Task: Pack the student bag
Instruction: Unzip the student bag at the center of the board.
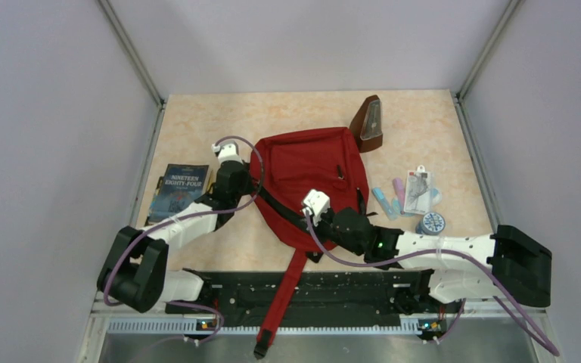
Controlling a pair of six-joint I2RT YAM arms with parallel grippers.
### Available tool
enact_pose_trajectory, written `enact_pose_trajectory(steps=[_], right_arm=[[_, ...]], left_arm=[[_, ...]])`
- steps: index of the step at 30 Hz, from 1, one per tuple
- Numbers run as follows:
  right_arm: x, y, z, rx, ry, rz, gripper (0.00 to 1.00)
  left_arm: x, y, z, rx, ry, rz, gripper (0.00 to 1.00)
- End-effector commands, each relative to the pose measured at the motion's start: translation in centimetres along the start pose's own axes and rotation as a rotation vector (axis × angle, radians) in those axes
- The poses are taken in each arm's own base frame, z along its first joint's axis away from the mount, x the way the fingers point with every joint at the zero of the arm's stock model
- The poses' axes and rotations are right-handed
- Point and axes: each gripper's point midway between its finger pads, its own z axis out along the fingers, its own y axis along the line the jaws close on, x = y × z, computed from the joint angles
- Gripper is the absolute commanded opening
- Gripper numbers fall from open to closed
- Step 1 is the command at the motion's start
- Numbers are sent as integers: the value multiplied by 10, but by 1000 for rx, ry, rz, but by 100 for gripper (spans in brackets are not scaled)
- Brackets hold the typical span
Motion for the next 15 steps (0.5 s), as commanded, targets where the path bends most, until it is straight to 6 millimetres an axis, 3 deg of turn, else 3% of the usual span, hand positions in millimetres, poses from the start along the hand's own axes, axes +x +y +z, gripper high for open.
enact_pose_trajectory(steps=[1, 9, 10, 11, 13, 15], right_arm=[[-33, 13, -10, -70, -76, 3, 0], [-43, 23, -15, -133, -94, 1, 0], [-42, 22, -15, -123, -91, 2, 0], [-41, 19, -14, -107, -87, 6, 0], [-41, 13, -13, -66, -83, 24, 0], [-41, 4, -13, -10, -79, 64, 0]], left_arm=[[-46, 6, 17, -63, -140, 22, 0], [-47, 12, 31, -113, -130, 82, 0], [-47, 11, 30, -110, -125, 86, 4], [-48, 10, 28, -103, -122, 88, 14], [-50, 9, 20, -90, -123, 89, 45], [-53, 5, 10, -66, -116, 96, 64]])
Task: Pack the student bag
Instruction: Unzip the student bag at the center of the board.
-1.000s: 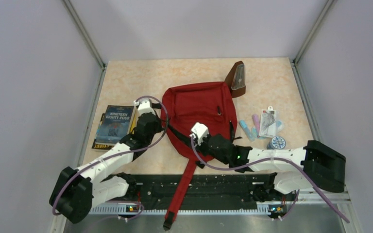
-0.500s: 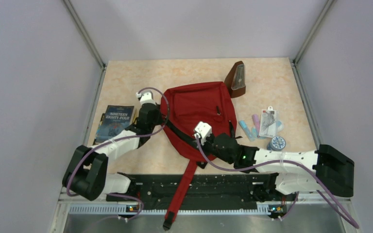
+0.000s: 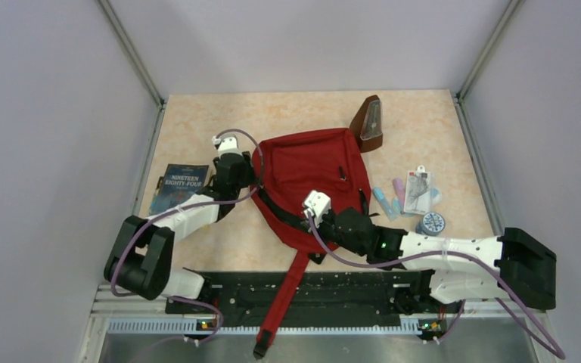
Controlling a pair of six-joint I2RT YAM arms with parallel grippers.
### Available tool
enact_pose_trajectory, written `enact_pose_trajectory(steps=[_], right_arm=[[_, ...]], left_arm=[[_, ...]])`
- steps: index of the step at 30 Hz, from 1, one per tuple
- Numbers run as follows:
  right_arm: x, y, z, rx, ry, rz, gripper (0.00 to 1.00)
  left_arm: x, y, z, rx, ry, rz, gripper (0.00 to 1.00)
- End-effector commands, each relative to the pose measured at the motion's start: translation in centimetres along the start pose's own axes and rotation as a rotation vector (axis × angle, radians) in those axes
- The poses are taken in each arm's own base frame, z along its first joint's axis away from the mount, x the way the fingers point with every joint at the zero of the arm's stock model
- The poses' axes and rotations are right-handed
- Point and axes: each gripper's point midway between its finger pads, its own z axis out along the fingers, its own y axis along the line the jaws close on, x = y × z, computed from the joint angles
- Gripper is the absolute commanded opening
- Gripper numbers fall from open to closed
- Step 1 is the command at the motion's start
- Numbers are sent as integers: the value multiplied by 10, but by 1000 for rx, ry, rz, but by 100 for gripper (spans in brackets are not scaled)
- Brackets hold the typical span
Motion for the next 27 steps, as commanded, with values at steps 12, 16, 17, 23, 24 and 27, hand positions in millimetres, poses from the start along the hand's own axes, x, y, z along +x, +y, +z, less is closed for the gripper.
enact_pose_trajectory(steps=[12, 16, 17, 23, 24, 27], right_arm=[[-71, -61, 37, 88, -32, 27, 0], [-62, -108, 75, 137, 54, -16, 0], [-60, -122, 83, 157, 66, -19, 0], [-55, -192, 130, 182, 79, -19, 0], [-55, -201, 137, 184, 81, -19, 0], [-47, -226, 154, 188, 110, -1, 7]], left_arm=[[-36, -36, -101, 361, -164, -56, 73], [-13, -53, -117, 489, -139, -92, 75], [-8, -54, -118, 497, -126, -97, 75], [14, -64, -120, 538, -72, -115, 76], [17, -65, -121, 541, -68, -119, 75], [21, -67, -121, 535, -62, -128, 75]])
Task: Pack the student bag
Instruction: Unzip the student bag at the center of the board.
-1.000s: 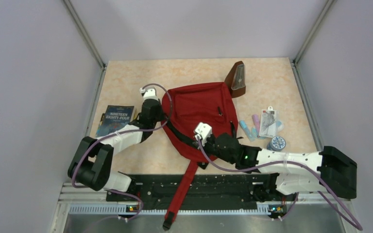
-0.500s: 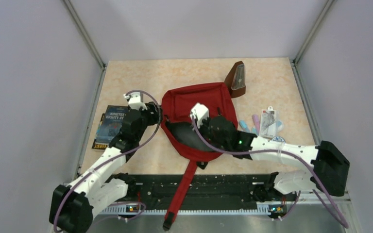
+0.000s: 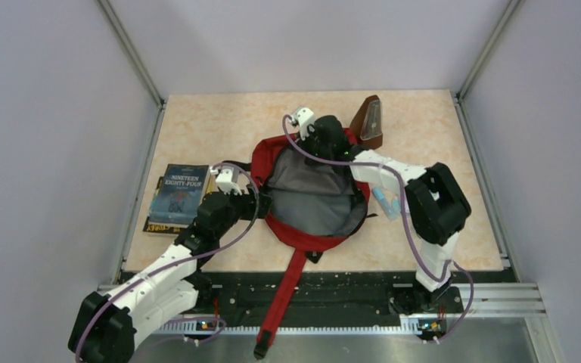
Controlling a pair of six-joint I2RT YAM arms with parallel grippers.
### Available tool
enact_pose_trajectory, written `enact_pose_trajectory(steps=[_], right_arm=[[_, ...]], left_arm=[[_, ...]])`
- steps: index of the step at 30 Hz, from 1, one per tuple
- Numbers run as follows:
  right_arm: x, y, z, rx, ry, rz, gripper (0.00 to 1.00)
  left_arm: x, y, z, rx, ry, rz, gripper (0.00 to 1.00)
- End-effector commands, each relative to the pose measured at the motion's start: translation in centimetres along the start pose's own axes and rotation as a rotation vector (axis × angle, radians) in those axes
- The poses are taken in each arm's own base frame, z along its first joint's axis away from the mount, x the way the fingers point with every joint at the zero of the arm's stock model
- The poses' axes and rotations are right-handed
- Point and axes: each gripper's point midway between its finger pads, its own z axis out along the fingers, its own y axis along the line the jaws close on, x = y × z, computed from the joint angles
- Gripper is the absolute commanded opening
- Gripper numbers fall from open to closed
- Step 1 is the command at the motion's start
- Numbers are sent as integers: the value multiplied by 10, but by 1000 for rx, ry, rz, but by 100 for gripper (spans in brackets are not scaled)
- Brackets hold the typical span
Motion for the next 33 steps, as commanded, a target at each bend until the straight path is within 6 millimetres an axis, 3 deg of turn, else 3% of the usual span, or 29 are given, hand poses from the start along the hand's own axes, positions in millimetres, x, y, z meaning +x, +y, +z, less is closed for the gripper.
enact_pose_trajectory(steps=[1, 6, 12, 16, 21, 26, 33], right_arm=[[-29, -26, 24, -29, -54, -21, 16], [-31, -49, 32, 12, -45, 2, 47], [-65, -86, 1, 86, -107, 75, 72], [-88, -102, -31, 22, -161, 174, 76], [-99, -113, -68, 20, -181, 244, 78], [-100, -86, -94, -142, -137, 221, 80], [-76, -79, -113, -109, -93, 256, 79]], left_arm=[[-8, -16, 2, 55, -47, -36, 75], [-3, -13, 1, 31, -37, -71, 75], [-8, -6, -6, -27, -40, -84, 77], [-13, -5, -12, -44, -39, -84, 79], [-16, -8, -17, -45, -33, -87, 79], [-29, -17, -14, -1, -79, -69, 80], [-71, -46, -2, 63, -111, 19, 82]])
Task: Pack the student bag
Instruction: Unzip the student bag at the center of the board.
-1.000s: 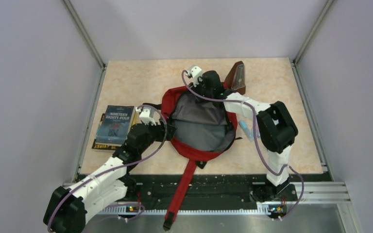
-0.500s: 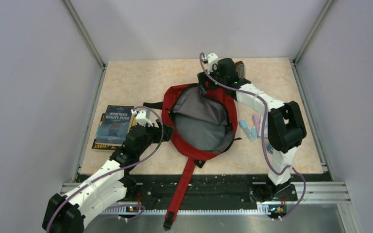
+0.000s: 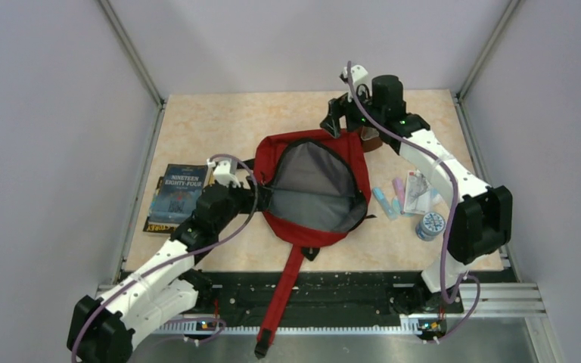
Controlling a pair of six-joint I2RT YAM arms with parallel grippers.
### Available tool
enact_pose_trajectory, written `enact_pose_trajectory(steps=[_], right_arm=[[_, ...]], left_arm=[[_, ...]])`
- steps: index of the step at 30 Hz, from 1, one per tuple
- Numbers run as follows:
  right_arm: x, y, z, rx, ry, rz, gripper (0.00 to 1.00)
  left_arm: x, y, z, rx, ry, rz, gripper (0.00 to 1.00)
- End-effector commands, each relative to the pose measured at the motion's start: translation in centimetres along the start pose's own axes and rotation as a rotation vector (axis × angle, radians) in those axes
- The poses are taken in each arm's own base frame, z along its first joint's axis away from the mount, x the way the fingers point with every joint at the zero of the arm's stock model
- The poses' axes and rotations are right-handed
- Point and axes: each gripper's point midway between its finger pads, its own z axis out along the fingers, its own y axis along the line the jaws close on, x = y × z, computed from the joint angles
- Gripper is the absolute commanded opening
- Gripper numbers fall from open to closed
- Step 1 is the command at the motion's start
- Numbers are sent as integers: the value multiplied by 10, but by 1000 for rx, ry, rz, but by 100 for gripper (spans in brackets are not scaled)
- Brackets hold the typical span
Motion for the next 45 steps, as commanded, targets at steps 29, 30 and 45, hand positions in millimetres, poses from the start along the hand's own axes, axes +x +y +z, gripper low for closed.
enact_pose_trajectory(steps=[29, 30, 45], right_arm=[[124, 185, -38, -224, 133, 254, 55], [125, 188, -37, -232, 134, 260, 55], [151, 63, -23, 432, 126, 66, 69]], left_arm=[[-39, -33, 67, 48, -31, -49, 82], [-36, -34, 70, 52, -18, -49, 82], [-45, 1, 91, -122, -82, -83, 83]])
